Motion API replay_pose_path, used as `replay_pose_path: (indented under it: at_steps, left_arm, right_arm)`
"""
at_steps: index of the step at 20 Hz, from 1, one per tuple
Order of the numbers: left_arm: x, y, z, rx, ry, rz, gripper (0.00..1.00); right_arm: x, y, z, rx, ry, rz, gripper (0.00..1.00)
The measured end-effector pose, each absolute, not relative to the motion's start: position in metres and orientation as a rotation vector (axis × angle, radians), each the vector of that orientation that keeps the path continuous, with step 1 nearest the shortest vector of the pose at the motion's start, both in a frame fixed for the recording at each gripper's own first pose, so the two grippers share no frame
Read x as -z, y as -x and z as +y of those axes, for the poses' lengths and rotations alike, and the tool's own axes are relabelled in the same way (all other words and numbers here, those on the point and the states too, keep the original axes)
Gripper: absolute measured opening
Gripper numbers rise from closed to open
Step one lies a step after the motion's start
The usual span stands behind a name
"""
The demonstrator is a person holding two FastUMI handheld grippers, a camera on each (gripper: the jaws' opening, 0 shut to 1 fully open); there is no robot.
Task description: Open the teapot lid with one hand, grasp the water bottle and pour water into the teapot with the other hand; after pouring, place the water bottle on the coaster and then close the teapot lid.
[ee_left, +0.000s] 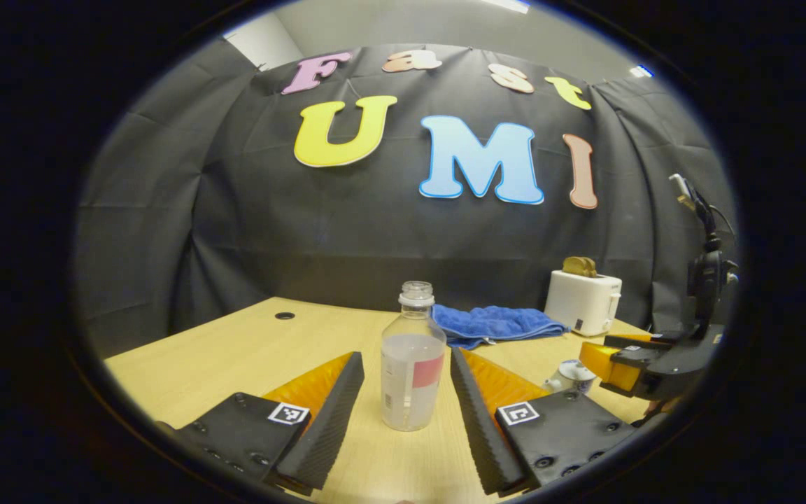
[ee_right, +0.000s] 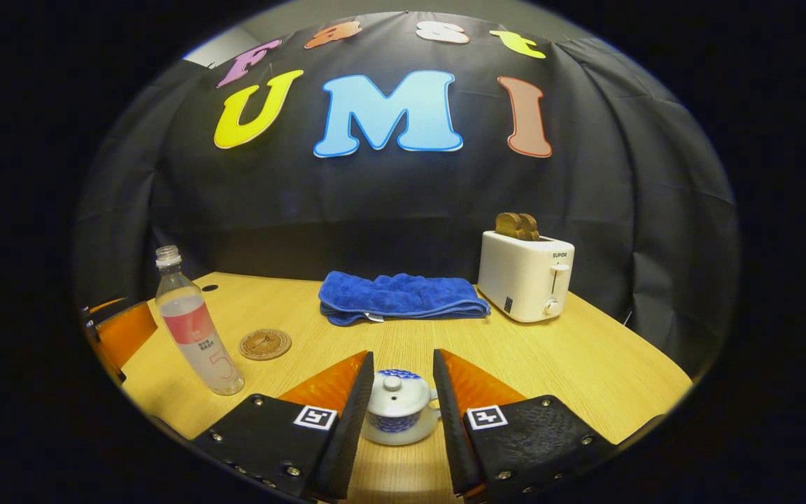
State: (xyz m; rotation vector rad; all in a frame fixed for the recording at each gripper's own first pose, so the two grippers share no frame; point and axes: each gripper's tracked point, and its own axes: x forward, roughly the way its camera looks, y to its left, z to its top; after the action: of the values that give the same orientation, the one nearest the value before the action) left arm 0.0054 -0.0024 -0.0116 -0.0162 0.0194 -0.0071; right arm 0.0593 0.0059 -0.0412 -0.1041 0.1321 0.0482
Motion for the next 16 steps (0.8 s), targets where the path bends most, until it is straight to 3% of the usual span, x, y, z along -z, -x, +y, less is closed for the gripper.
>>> replay_pose_path:
  at_steps: [10,11,16]
  left_arm:
    - [0.016,-0.010,-0.005,0.011,0.021,0.032,0.83]
    - [0.017,-0.010,-0.004,0.011,0.021,0.033,0.83]
    - [0.020,-0.011,-0.003,0.008,0.030,0.039,0.84]
  right_arm:
    - [0.053,-0.074,0.011,-0.076,0.131,0.148,0.53]
    - [0.055,-0.070,0.013,-0.074,0.128,0.163,0.26]
    - [0.055,-0.068,0.014,-0.077,0.163,0.153,0.25]
